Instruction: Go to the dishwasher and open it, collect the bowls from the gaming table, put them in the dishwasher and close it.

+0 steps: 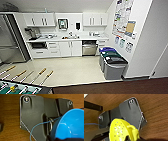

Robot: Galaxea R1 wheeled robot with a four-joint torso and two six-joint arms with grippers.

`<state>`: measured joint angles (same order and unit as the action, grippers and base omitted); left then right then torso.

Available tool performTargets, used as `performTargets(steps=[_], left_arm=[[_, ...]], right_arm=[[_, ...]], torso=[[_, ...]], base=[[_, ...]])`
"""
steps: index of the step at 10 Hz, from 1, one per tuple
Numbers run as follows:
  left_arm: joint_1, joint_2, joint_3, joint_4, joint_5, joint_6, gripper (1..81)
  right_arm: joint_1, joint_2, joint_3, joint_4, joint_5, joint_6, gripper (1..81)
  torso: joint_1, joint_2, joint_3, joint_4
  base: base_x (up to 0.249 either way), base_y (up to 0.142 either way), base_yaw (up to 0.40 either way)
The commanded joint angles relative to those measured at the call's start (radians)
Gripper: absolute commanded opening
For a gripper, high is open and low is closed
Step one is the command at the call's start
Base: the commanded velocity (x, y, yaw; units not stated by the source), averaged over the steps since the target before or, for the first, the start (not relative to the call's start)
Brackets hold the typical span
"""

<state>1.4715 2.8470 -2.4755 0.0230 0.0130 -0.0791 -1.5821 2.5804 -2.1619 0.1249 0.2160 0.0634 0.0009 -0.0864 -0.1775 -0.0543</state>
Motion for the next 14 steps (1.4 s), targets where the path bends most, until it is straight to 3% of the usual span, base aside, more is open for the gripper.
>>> performTargets(steps=[1, 14], left_arm=[[-0.044, -0.012, 0.007, 0.006, 0.061, 0.004, 1.0], [-0.044, -0.010, 0.006, 0.006, 0.061, 0.004, 1.0]], right_arm=[[0.032, -0.032, 0.011, -0.014, -0.053, -0.004, 1.0], [0.032, -0.037, 0.015, -0.030, -0.053, -0.005, 1.0]], torso=[[0.000, 0.000, 0.000, 0.000], [0.000, 0.000, 0.000, 0.000]], base=[[0.228, 0.000, 0.000], [0.229, 0.000, 0.000]])
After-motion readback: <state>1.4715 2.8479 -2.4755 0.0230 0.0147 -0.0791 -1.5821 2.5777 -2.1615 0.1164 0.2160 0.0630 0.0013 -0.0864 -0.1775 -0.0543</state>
